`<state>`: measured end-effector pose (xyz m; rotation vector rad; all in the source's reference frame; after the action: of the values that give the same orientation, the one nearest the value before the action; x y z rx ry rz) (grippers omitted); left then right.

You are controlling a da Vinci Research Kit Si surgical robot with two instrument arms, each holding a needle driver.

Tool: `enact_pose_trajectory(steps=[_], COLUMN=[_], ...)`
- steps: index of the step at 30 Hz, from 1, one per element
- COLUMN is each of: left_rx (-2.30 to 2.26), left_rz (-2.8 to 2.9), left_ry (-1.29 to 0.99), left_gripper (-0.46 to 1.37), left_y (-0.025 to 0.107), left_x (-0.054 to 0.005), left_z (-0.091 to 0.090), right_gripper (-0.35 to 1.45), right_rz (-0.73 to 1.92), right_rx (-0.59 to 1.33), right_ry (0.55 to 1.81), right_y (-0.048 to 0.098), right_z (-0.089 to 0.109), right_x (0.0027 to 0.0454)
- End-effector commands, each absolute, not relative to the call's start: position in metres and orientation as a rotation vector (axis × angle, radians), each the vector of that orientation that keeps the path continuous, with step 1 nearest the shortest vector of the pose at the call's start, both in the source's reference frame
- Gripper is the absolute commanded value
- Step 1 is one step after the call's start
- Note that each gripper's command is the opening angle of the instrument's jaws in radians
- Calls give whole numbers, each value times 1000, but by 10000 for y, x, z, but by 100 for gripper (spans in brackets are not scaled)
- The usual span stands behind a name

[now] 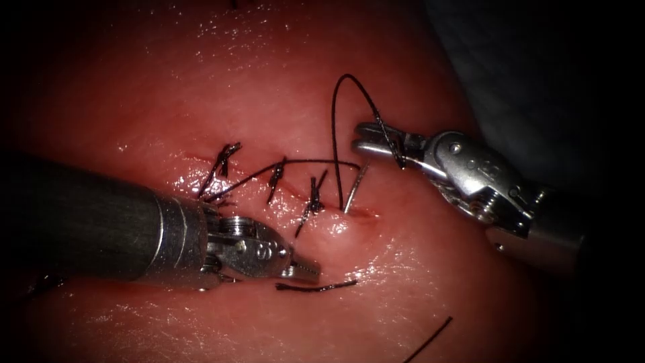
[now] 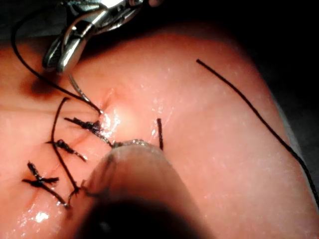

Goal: Wound Closure
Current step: Use the right gripper to throw the needle through the bottom of the wound

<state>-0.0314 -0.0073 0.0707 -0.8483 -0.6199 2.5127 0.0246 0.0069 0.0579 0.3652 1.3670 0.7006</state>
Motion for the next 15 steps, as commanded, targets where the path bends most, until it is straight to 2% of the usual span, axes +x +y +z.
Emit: enact_pose_trajectory(steps=[1, 8, 15], left_rx=[-850, -850, -850], left_rz=[2513, 2514, 2514], left_ry=[-625, -625, -624], left_gripper=[-35, -35, -35], left_y=[-73, -74, -74], left_x=[-314, -313, -314], left_z=[708, 708, 709], right_gripper=[-35, -35, -35], right_rz=[741, 937, 976], right_rx=[398, 593, 640], right_ry=[1361, 1317, 1312], right_y=[70, 65, 58], right_z=[579, 592, 607], right_x=[247, 251, 252])
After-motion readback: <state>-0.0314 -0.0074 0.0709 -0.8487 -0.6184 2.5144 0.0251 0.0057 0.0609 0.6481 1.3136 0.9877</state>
